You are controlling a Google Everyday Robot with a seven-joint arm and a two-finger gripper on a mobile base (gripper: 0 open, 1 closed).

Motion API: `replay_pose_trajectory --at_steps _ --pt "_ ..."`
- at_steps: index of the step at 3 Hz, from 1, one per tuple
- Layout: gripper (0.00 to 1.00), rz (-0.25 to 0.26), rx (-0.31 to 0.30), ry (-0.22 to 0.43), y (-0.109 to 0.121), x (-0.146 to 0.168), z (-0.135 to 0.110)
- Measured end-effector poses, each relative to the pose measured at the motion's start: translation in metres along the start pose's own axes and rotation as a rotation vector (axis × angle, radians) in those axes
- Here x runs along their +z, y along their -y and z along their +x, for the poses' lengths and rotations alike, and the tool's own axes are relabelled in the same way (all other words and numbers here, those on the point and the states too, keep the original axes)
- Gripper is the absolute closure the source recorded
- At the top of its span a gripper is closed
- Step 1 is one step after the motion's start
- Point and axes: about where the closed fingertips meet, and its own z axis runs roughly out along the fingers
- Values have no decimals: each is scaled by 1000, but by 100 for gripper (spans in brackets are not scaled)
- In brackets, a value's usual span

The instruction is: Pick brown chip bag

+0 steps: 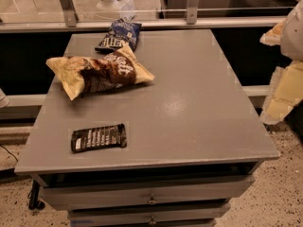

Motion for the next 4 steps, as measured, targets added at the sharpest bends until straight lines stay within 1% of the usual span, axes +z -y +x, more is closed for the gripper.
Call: replay_pose_trajectory --at_steps 1,2,3,4 --pt "0 0 0 0 0 0 0" --pt "0 -14 14 94 8 14 -24" --pt "0 -26 34 258 31 35 -76" --pt "0 -18 57 412 59 53 -124"
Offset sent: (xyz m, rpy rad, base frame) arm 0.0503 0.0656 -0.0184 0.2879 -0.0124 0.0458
